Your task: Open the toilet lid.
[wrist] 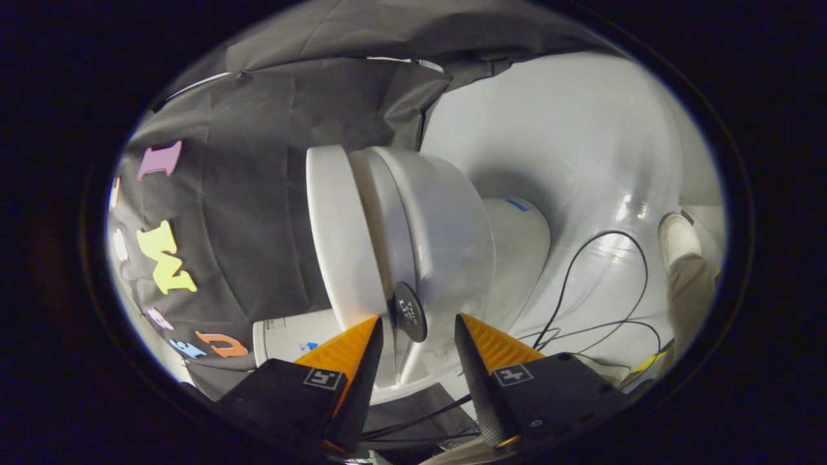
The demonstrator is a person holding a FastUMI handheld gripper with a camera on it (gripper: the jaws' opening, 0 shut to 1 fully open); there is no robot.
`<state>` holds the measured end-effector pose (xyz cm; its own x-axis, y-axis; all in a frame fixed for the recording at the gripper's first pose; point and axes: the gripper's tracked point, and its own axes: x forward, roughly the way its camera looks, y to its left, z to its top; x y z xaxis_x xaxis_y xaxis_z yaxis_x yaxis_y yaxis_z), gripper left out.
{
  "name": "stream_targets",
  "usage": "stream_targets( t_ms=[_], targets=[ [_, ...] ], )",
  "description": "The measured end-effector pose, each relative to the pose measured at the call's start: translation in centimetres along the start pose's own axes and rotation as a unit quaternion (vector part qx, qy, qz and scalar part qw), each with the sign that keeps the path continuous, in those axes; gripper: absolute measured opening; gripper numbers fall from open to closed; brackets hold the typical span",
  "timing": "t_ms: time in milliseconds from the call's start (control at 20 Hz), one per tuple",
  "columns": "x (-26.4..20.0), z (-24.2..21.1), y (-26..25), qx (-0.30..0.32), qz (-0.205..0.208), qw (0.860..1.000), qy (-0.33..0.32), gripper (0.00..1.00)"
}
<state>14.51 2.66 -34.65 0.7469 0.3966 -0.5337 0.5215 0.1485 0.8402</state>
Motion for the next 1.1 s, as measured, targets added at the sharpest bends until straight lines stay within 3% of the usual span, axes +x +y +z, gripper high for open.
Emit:
stream_targets(
  t_ms=[100, 300, 550, 950, 1100],
  targets=[
    [0.0, -0.1, 0.7, -0.015, 0.008, 1.0, -0.001, 0.61],
    [0.1, 0.0, 1.0, -0.046, 0.003, 0.999, -0.014, 0.39],
    [0.1, 0.3, 0.6, -0.1, -0.035, 0.994, -0.04, 0.16],
    [0.6, 0.6, 0.1, -0.059, -0.035, 0.996, -0.05, 0.16],
    [0.5, 1.7, -0.1, -0.095, -0.056, 0.991, -0.072, 0.28]
  ],
)
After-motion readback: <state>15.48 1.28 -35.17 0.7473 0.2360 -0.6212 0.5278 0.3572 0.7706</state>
